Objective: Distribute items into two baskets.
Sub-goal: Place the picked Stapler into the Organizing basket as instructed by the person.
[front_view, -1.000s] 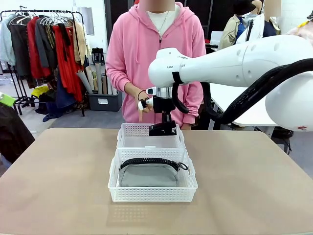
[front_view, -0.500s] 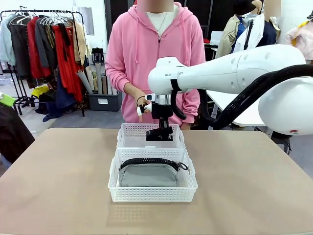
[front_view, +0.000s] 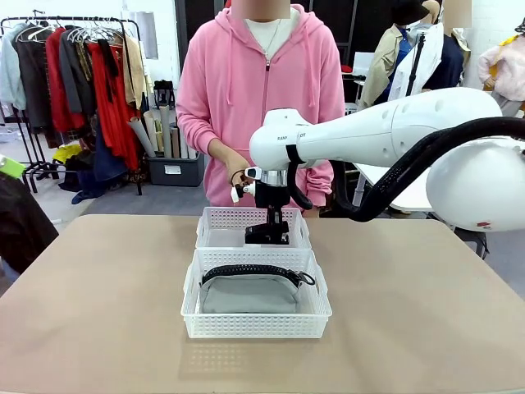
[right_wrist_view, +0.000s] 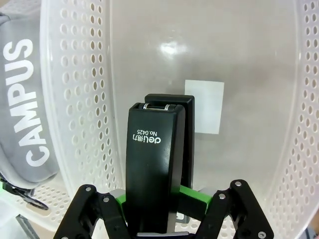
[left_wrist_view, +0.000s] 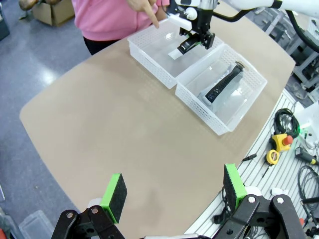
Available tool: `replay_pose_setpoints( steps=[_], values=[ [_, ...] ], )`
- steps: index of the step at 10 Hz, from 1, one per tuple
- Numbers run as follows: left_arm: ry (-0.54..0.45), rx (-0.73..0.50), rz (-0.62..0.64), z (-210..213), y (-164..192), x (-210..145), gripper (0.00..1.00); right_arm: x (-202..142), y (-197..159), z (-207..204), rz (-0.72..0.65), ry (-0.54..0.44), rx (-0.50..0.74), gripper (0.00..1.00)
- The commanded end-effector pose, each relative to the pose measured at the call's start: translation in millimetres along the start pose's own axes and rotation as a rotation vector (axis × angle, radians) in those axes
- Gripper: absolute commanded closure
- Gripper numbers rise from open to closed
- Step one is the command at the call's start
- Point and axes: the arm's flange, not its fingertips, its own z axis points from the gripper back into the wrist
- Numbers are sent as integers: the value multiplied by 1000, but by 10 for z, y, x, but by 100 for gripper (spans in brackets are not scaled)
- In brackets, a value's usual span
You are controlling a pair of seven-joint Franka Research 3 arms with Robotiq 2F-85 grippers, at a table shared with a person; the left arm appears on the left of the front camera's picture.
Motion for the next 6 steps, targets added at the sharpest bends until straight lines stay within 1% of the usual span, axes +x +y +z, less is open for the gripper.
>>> replay_pose_setpoints(
  steps=[1,3,4,6],
  values=[
    [-15,-11,-14,-7,9,-3,0,41,-108,60,23,-54,21,100],
    [-15,-11,-14,-7,9,-3,0,43,-122,45,18,-55,28,100],
    [-15,-11,-14,-7,9,-3,0,45,-127,45,16,-54,33,92],
    [-15,-11,-14,-7,9,-3,0,52,-133,38,13,-52,46,54]
  ],
)
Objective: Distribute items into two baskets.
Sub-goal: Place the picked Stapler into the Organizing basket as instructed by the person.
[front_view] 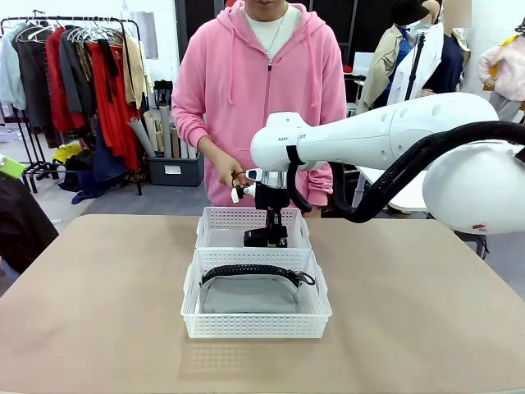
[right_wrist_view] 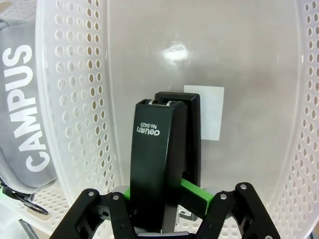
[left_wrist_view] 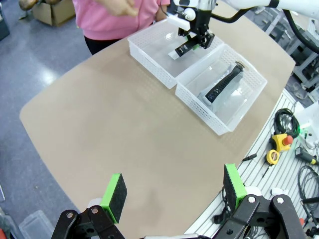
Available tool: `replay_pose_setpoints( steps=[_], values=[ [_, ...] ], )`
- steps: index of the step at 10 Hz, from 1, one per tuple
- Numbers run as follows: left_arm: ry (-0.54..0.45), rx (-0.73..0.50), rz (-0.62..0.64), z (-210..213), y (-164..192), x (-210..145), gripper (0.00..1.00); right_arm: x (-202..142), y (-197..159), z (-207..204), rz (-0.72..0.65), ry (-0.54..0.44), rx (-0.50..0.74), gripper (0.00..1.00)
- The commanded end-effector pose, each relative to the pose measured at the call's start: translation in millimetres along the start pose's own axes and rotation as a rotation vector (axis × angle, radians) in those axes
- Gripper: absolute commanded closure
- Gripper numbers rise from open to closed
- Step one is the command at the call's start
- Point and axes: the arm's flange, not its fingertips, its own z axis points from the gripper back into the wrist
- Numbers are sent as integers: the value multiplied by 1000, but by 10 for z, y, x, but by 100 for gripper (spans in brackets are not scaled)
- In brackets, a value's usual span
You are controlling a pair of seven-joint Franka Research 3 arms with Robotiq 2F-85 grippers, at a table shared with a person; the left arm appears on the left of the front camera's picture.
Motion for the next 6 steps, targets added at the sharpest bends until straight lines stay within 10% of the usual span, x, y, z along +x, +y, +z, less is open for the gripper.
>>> replay_pose_setpoints(
  steps=[1,3,6],
  values=[
    [-15,-11,-13,-8,9,-2,0,62,-82,95,21,-24,26,34],
    [-15,-11,-13,-8,9,-2,0,48,-54,125,15,-18,23,0],
    [-15,-11,-13,-8,9,-2,0,-4,-27,175,12,-22,13,0]
  ],
)
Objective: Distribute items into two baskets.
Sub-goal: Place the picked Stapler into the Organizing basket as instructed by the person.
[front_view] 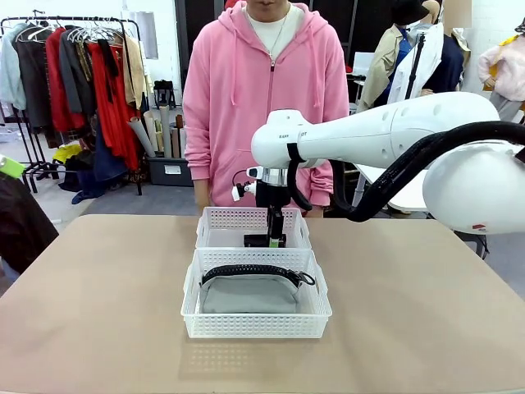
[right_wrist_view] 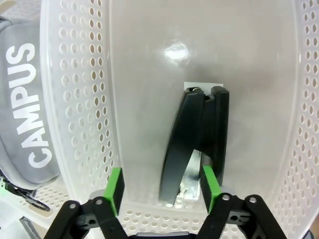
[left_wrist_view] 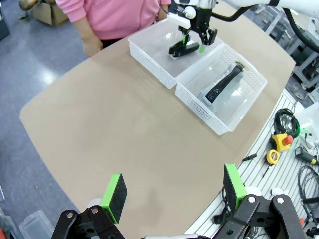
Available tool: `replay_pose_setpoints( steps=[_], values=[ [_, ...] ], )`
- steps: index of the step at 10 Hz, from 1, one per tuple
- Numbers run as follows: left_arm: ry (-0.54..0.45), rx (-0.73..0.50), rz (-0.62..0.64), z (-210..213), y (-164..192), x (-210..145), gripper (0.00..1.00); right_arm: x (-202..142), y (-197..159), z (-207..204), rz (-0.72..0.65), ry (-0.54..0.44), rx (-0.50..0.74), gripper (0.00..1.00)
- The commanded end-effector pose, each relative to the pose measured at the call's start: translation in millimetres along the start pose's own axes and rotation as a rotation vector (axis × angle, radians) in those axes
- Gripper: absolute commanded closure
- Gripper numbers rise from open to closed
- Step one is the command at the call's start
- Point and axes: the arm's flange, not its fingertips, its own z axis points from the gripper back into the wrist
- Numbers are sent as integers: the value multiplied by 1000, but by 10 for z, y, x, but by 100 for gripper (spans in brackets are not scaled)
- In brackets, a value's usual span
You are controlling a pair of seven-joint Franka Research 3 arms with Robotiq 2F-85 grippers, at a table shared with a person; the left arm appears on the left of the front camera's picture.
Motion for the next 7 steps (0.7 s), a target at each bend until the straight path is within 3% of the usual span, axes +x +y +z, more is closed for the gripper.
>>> replay_pose_setpoints(
  steps=[1,7],
  values=[
    [-15,-11,-13,-8,9,-2,0,9,-8,129,18,-23,10,0],
    [-15,-11,-13,-8,9,-2,0,-57,65,260,9,-36,18,0]
  ],
)
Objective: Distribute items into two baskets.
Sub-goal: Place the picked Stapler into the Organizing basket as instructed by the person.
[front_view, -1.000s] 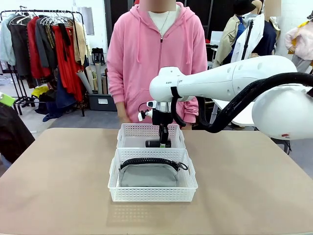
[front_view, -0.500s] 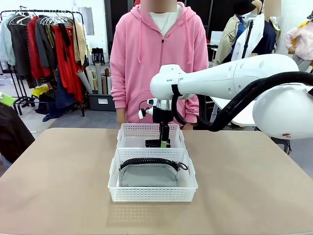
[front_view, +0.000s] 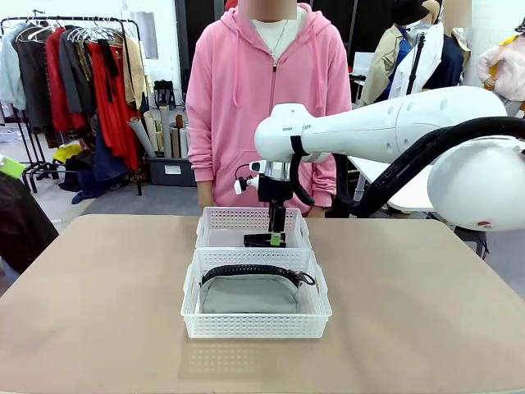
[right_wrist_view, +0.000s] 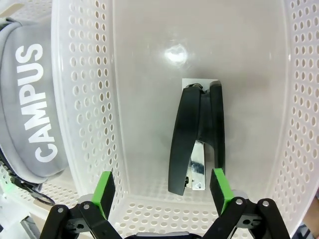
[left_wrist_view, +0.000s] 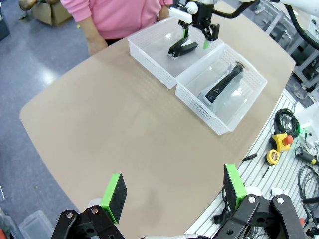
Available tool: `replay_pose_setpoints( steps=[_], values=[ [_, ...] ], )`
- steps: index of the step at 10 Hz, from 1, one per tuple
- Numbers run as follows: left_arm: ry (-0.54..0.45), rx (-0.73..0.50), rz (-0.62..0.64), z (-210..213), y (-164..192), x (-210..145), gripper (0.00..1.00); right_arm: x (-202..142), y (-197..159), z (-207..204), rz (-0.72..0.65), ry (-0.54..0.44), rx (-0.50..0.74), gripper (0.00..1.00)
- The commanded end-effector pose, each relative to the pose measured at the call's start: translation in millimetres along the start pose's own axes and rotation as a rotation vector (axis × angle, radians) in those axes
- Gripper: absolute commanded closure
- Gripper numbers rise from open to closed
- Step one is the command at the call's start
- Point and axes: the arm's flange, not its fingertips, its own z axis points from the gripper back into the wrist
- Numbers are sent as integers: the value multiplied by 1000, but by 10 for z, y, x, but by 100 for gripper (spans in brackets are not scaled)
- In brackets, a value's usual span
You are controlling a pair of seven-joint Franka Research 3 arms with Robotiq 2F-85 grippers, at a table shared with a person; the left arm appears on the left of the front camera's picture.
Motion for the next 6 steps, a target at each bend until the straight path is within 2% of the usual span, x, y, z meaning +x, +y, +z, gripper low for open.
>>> replay_pose_setpoints(
  steps=[1,2,6],
  values=[
    [-15,-11,-13,-8,8,-2,0,-17,70,134,53,-17,1,0],
    [-15,-11,-13,-8,8,-2,0,0,0,0,0,0,0,0],
    [-15,-11,-13,-8,8,-2,0,0,0,0,0,0,0,0]
  ],
)
